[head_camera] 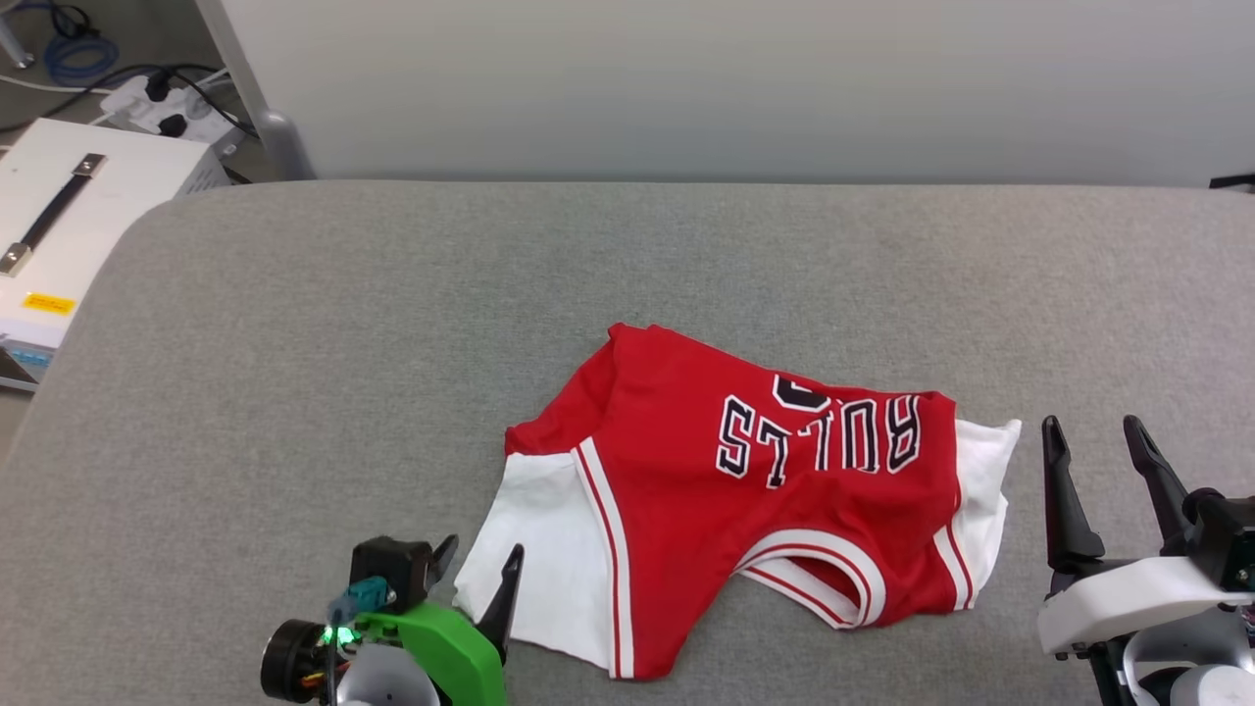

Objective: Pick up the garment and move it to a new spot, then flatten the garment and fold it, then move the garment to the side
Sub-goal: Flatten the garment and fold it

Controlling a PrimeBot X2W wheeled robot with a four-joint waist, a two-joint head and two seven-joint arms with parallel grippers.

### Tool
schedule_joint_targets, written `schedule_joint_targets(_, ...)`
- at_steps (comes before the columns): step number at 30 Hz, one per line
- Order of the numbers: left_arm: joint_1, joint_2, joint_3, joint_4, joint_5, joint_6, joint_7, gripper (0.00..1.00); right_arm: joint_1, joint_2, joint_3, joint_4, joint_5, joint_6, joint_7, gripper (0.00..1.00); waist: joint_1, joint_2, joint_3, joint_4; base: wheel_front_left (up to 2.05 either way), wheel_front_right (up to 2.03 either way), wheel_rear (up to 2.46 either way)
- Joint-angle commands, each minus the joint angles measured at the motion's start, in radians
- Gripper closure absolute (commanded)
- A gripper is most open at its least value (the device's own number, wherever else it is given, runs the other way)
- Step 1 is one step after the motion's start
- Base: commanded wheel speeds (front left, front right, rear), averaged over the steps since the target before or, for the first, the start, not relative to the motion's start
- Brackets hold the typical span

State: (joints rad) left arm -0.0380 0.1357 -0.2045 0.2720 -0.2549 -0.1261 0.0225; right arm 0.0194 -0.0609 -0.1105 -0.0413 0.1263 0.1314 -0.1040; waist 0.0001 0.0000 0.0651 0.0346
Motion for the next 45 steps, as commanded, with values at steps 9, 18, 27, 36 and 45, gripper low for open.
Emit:
schedule_joint_targets(9, -0.045, 0.053, -0.015, 0.099, 0.057, 0.094, 0.203, 0.0, -0.03, 0.007, 0.018, 0.008, -0.025, -0.001, -0.003, 0.0, -0.0001, 0.0, 0.08, -0.057, 0.0, 0.0, 0.0)
schedule_joint_targets(18, -0.075, 0.047, -0.012, 0.123, 0.043, 0.097, 0.152, 1.0, -0.039, 0.008, 0.018, 0.034, -0.035, -0.001, 0.007, 0.0, -0.0001, 0.0, 0.101, -0.061, 0.0, 0.0, 0.0)
schedule_joint_targets(27, -0.132, 0.047, 0.085, 0.113, 0.009, 0.156, -0.097, 1.0, -0.021, 0.006, 0.01, 0.063, -0.055, -0.001, 0.064, 0.0, -0.0001, 0.0, 0.06, -0.021, 0.0, 0.0, 0.0)
schedule_joint_targets(36, -0.087, 0.068, 0.122, 0.204, -0.046, 0.138, -0.104, 0.3, 0.014, 0.007, -0.023, 0.105, -0.073, -0.001, 0.168, 0.0, -0.0001, 0.0, 0.032, 0.01, 0.0, 0.0, 0.0)
schedule_joint_targets(45, -0.106, 0.04, 0.094, 0.186, -0.048, 0.104, -0.221, 0.0, 0.006, -0.026, -0.01, 0.096, -0.068, -0.001, 0.282, 0.0, -0.0001, 0.0, 0.022, 0.056, 0.0, 0.0, 0.0)
